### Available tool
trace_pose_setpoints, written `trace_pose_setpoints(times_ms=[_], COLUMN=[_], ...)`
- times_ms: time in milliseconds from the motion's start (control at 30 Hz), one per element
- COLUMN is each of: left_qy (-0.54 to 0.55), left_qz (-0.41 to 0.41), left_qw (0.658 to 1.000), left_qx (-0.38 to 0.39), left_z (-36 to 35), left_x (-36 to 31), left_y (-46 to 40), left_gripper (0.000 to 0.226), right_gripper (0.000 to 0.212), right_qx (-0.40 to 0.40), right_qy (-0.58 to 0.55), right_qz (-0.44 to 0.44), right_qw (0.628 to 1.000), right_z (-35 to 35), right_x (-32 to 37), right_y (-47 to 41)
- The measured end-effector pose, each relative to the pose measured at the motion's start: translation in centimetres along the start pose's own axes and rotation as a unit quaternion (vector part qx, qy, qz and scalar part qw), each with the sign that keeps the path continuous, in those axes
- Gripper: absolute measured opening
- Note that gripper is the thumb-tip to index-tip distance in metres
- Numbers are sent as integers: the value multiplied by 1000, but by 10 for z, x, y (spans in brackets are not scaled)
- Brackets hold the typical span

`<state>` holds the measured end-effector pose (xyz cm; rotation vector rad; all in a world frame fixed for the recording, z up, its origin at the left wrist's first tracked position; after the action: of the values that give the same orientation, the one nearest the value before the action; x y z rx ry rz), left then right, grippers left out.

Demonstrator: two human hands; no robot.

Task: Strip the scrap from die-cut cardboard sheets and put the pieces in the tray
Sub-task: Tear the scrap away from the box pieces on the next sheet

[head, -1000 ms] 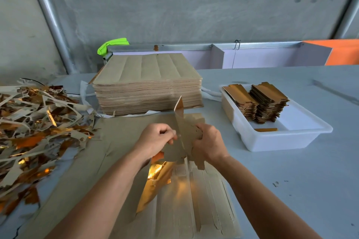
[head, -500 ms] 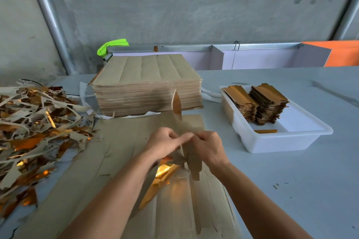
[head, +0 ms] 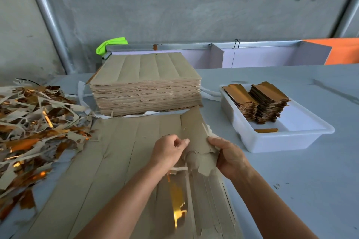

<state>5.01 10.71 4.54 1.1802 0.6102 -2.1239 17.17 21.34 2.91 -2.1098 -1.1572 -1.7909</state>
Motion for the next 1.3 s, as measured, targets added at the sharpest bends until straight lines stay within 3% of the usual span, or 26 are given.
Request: trace_pose_setpoints(times_ms=[167,333,433,533,633,700,800,900,1000,1067,1133,1200,1233,1300], left_qy=[39,-17,-27,100,221,225,274,310,333,357,436,534,549,529], left_qz=[-38,38,62,90,124,113,101,109,123,144,167,181,184,184], left_qw=[995,996,994,987,965,967,956,945,935,923,882,820,807,815], left_qx=[-81,-83,-85,-87,-62,-42,-26,-5,4,-19,-65,-101,-119,-150], left_z=[0,-1,5,9,7,4,-3,-7,-5,-3,3,10,14,20], left_x=[-13,-25,-17,-3,5,6,2,0,4,6,6,6,7,11], left_y=[-3,-14,-21,-18,-14,-12,-10,-7,-3,-3,-7,-11,-13,-15], left_gripper=[35,42,29,26,25,26,29,33,32,30,28,28,28,28], right_gripper=[12,17,19,30,23,23,24,32,20,15,9,13,14,14], right_qx=[-15,19,59,-31,-145,-127,-69,-66,-53,-60,-95,-132,-141,-136], right_qy=[125,323,328,291,418,478,481,475,432,460,460,411,371,300], right_qz=[116,260,236,163,183,199,141,108,47,22,13,-1,-6,-12], right_qw=[985,910,913,942,878,846,863,871,899,886,883,902,918,944], right_z=[-8,-34,-40,-34,-31,-39,-54,-57,-53,-45,-33,-18,-13,-7], right_x=[0,1,-4,-5,2,8,11,12,14,16,17,14,12,8], right_y=[6,20,24,16,4,-2,-10,-17,-17,-20,-21,-22,-22,-20])
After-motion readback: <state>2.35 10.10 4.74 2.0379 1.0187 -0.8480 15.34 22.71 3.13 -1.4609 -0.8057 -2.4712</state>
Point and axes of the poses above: each hand's wrist, its own y-axis away from the middle knuckle, its own z-axis out of the back of the hand, x = y × z, the point moved 2 cm from there along -y, towards the middle knuckle, and after that the axes turned 13 degrees about y, right-handed, at the moved point
